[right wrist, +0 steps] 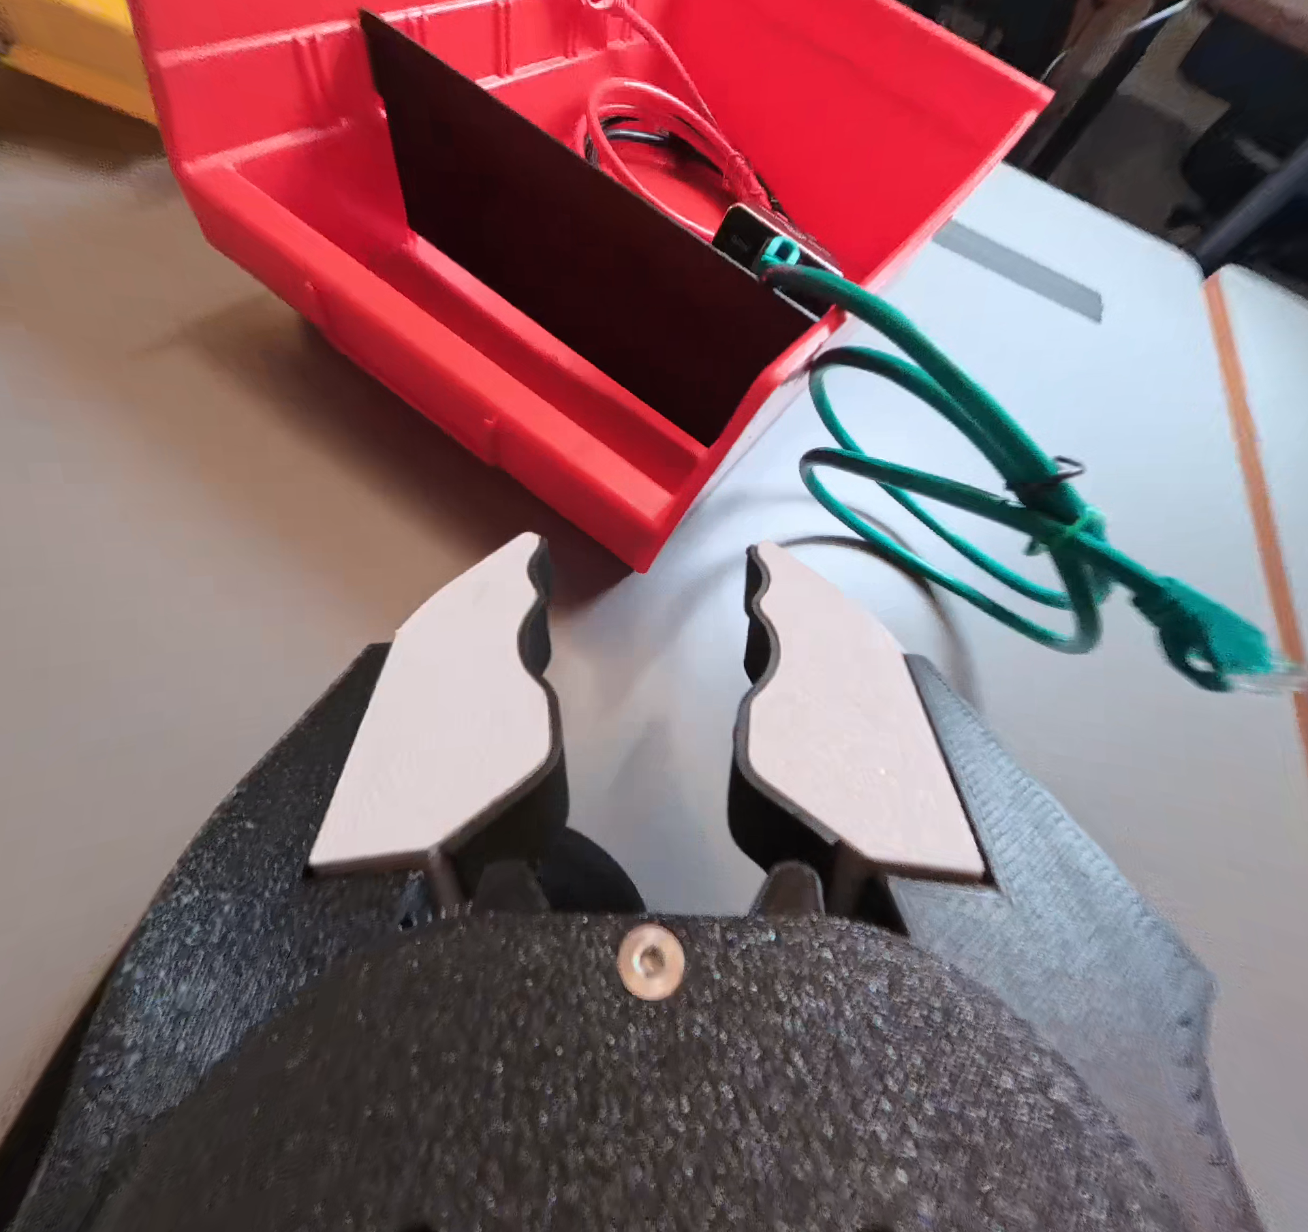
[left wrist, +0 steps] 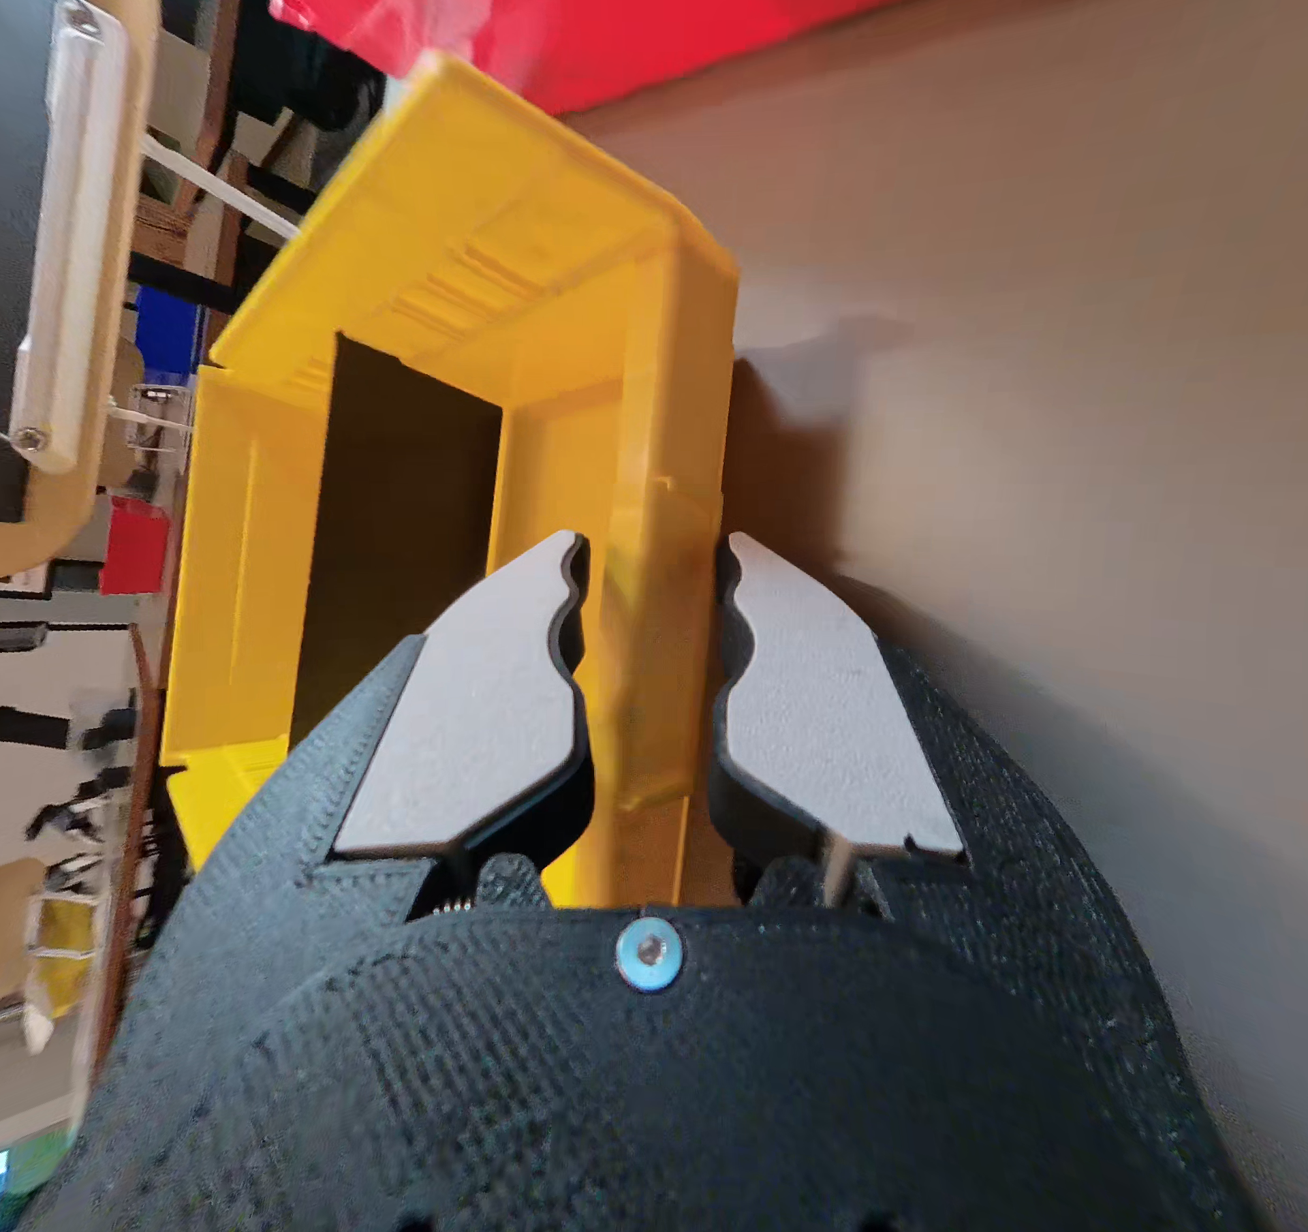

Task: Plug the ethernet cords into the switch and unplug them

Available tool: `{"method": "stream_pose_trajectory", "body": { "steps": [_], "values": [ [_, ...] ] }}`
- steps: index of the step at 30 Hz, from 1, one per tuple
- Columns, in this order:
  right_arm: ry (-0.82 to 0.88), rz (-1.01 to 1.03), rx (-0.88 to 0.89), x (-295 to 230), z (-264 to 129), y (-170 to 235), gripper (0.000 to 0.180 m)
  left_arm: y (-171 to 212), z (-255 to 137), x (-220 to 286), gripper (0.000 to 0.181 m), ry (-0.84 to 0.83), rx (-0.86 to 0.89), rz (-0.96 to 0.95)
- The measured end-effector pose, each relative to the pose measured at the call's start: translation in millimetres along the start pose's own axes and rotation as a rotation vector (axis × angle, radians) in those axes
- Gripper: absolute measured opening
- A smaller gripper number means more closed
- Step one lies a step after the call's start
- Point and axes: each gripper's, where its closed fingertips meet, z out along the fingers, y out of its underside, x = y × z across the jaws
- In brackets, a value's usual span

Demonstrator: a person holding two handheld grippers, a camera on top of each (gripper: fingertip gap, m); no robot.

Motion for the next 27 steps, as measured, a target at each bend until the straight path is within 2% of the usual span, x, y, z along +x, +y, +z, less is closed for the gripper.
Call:
{"method": "stream_pose_trajectory", "body": {
  "steps": [4, 7, 9, 12, 15, 19, 22, 27],
  "values": [
    [-0.031, 0.103, 0.041, 5.3, 19.4, -15.4, 0.057, -67.5, -21.6, 22.6, 0.038, 0.127, 0.191, -0.348],
    [-0.082, 0.235, 0.047, 11.2, 36.5, -28.6, 0.055, -117.0, -13.9, 34.1, 0.046, 0.201, 0.294, -0.604],
    [-0.096, 0.315, 0.066, 16.2, 48.5, -31.4, 0.048, -136.6, 5.1, 31.6, 0.054, 0.193, 0.314, -0.742],
    [-0.061, 0.32, 0.088, 28.1, 53.4, -28.0, 0.026, -154.4, 37.6, 32.9, 0.051, 0.218, 0.302, -0.914],
    [0.0, 0.288, 0.089, 37.8, 50.8, -25.6, 0.018, -157.0, 60.9, 31.4, 0.041, 0.128, 0.267, -0.914],
    [0.071, 0.173, 0.09, 36.1, 39.7, -32.7, 0.017, -159.2, 59.4, 17.5, 0.026, 0.005, 0.266, -0.911],
    [0.114, 0.089, 0.157, 28.9, 20.0, -51.9, 0.013, -160.6, 43.4, 2.6, 0.02, -0.019, 0.32, -0.957],
    [0.162, 0.01, 0.261, 12.7, -10.4, -88.2, 0.01, -170.3, -5.2, -27.8, 0.012, -0.131, 0.404, -0.878]
  ]
}}
